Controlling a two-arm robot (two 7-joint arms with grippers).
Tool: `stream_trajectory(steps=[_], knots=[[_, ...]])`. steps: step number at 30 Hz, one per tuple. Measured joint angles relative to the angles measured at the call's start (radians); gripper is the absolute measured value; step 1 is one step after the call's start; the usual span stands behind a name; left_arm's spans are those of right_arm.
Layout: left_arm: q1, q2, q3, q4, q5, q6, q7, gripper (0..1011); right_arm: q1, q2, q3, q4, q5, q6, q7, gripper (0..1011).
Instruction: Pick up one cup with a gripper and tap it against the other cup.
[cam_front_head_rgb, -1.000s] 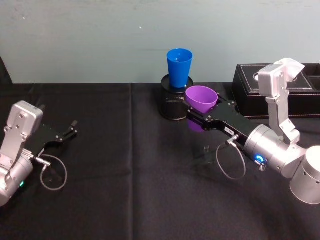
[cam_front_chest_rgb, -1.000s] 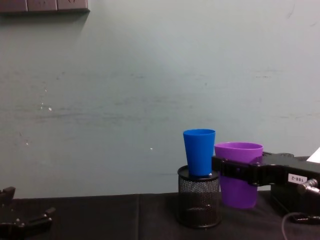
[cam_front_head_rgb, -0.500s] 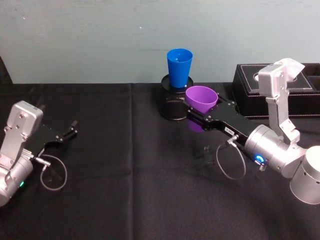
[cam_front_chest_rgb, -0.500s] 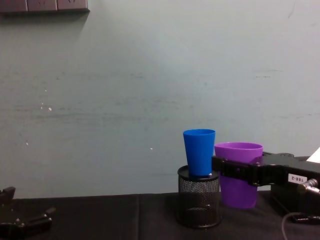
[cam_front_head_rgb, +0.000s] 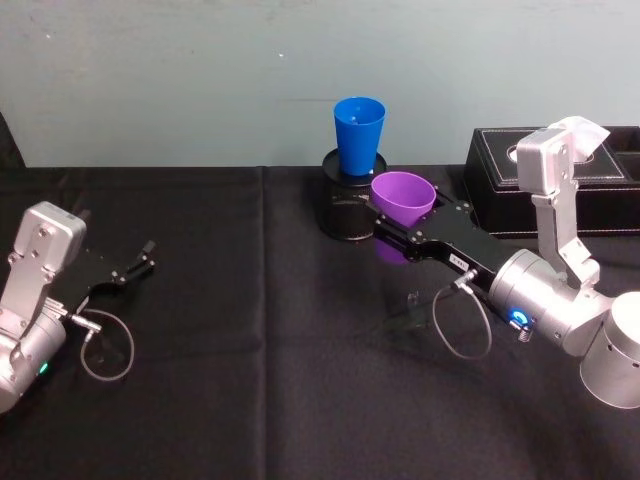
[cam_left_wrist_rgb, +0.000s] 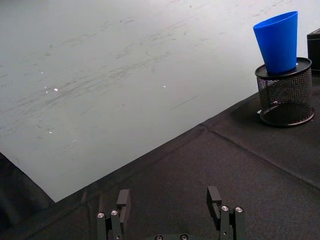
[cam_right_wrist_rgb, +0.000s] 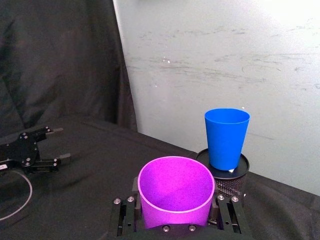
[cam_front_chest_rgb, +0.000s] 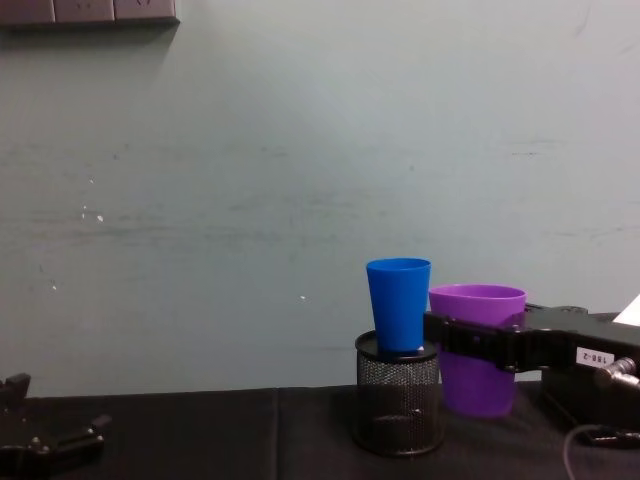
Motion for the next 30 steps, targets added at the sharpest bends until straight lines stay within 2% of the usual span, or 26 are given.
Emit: stream_trajectory(steps=[30], knots=[[0.000, 0.000, 0.000, 0.000, 0.000, 0.000, 0.000, 1000, 0.000, 0.000, 0.000, 0.000, 0.000, 0.000, 0.000, 733]])
